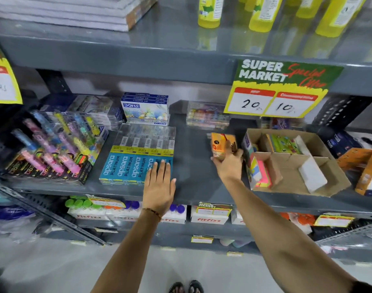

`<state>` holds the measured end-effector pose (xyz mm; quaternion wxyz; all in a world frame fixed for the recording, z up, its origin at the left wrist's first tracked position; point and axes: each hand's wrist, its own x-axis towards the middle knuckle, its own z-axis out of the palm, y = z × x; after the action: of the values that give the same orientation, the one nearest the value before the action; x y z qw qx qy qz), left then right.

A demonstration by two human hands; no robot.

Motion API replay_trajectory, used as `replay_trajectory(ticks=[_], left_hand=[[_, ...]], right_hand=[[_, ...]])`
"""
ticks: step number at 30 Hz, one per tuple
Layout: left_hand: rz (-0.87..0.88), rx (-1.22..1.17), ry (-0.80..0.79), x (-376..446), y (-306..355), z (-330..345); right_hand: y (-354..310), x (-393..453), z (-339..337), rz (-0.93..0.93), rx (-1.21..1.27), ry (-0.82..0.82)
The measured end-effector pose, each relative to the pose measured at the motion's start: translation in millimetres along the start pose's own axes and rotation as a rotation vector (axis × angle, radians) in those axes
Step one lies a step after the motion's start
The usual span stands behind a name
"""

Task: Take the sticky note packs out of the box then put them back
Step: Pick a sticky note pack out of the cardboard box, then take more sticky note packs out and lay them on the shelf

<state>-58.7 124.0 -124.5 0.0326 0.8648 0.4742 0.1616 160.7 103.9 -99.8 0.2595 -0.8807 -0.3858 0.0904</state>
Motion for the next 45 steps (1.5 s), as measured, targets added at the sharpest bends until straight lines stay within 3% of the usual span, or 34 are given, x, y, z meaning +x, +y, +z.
replay_trajectory(ticks=[3,6,11,14,19,23,27,31,35,38,41,45], left_hand=[[0.017,-0.002,0.020,0.7,-0.3,1.4],[0.032,0.000,0.042,0.2,-1.4,3.3],[0.036,0.018,0.053,0.0,-3.4,5.8],[0.036,0.026,0.069,0.3,-4.2,7.4],[0.015,0.012,0.087,0.5,-1.0,7.3],[0.024,-0.017,0.118,0.0,-1.1,6.4],[0.016,0.011,0.110,-0.9,0.4,6.7],[0.016,0.008,0.124,-0.9,-0.5,9.9],[0.006,-0.008,0.119,-0.5,-1.8,12.3],[0.015,-0.019,0.132,0.3,-2.7,13.7],[0.011,-0.028,0.126,0.6,-3.1,14.4],[0.016,-0.028,0.128,0.3,-2.8,13.5]], right_hand=[[4.0,2.7,-1.1,-0.073,-0.188,0.009],[8.0,6.9,-7.6,-0.340,-0.272,0.084],[23.5,18.0,-12.6,-0.411,-0.503,-0.096],[22.6,14.5,-21.6,-0.498,-0.482,-0.047],[0.0,-30.4,-34.6,-0.744,-0.338,0.324],[-3.8,-86.8,-12.6,-0.885,-0.330,0.208],[3.4,-122.3,2.3,-0.853,-0.418,-0.014],[1.4,-113.3,-9.8,-0.779,-0.248,-0.039],[-6.3,-54.2,-29.9,-0.529,-0.198,0.025],[-4.4,-10.4,-32.9,-0.373,-0.363,-0.102],[4.1,9.4,-28.8,-0.360,-0.498,-0.207],[9.9,10.0,-30.1,-0.417,-0.497,-0.141]])
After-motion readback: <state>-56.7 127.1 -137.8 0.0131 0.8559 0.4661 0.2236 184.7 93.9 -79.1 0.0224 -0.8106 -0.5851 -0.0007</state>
